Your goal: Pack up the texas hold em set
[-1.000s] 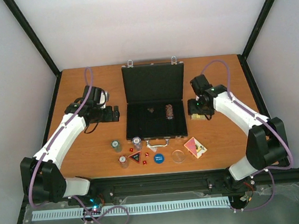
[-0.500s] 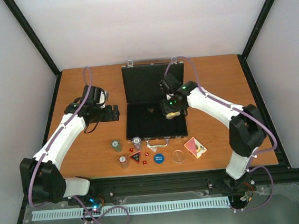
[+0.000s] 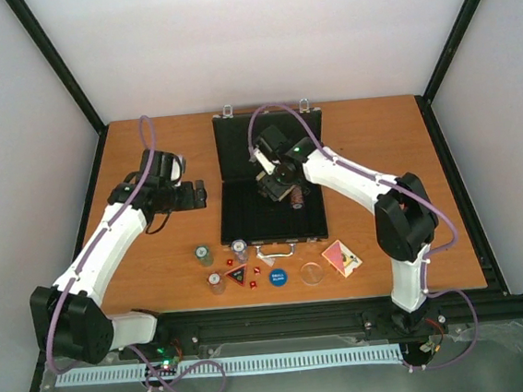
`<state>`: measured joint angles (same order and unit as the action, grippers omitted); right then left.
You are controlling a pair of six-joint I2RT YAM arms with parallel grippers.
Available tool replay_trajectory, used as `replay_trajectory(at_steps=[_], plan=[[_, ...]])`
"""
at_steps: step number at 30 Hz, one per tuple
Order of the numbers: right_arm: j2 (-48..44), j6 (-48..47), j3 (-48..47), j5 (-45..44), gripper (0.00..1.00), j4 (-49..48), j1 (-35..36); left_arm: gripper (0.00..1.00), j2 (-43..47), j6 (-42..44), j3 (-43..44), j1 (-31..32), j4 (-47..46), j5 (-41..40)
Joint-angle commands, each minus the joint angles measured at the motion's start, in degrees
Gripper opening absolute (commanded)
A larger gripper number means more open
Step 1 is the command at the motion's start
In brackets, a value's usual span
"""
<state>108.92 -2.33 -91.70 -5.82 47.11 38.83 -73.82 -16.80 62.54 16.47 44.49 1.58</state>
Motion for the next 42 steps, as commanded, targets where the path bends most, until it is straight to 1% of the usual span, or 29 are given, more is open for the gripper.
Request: replay_trajectory(at_steps=[1,4,11,14,18,21,27,28,29,33,34,35,36,37,42], plan=[[1.4,-14.1,-2.4,-1.9,0.63,-1.4,2.9,1.0,1.6,-1.4,-0.5,0.1,-2.2,-0.7],[1.8,-19.9,-2.1,-2.7,0.63,-2.3,3.6,1.0,1.8,-1.9,-0.7,0.2,-2.5,-0.7],[3.9,-28.6,-1.3,-6.4,0.63,-4.3,3.7,1.0,2.9,-2.9,-1.5,0.1,-3.1,-1.8],[6.0,-30.2,-3.1,-7.1,0.68,-4.4,3.6,1.0,3.2,-3.2,-2.0,0.1,-3.5,-2.1],[8.3,-32.2,-5.3,-6.9,0.7,-3.6,3.6,1.0,3.0,-3.5,-2.1,0.2,-3.7,-2.6],[8.9,-33.5,-5.0,-7.1,0.76,-4.8,3.6,1.0,2.8,-3.7,-2.3,0.2,-4.0,-2.7],[10.5,-33.9,-4.5,-7.6,0.83,-5.6,3.6,1.0,2.4,-3.9,-3.2,0.1,-4.6,-2.8],[10.9,-33.7,-4.4,-7.8,0.86,-5.8,3.6,1.0,2.3,-3.8,-3.3,0.2,-4.5,-2.8],[11.1,-33.4,-4.3,-8.2,0.88,-6.0,3.6,1.0,2.2,-3.7,-3.4,0.2,-4.6,-2.8],[10.6,-31.0,-4.3,-10.5,0.87,-7.1,3.6,1.0,1.6,-3.5,-2.9,0.1,-4.5,-2.6],[10.1,-29.8,-4.5,-10.7,0.89,-7.2,3.6,1.0,1.5,-3.5,-2.8,0.2,-4.6,-2.4],[9.4,-28.4,-4.9,-10.1,0.92,-7.0,3.6,1.0,1.4,-3.4,-2.7,0.1,-4.6,-2.5],[8.6,-26.6,-5.2,-9.2,0.98,-6.7,3.5,1.0,1.4,-3.3,-2.5,0.2,-4.6,-2.5],[7.7,-23.9,-5.6,-8.2,1.0,-6.5,3.5,1.0,1.4,-3.2,-2.5,0.2,-4.5,-2.5],[2.3,-7.7,-5.8,1.4,1.0,-5.7,3.4,1.0,1.4,-3.0,-2.1,0.1,-4.1,-2.1]])
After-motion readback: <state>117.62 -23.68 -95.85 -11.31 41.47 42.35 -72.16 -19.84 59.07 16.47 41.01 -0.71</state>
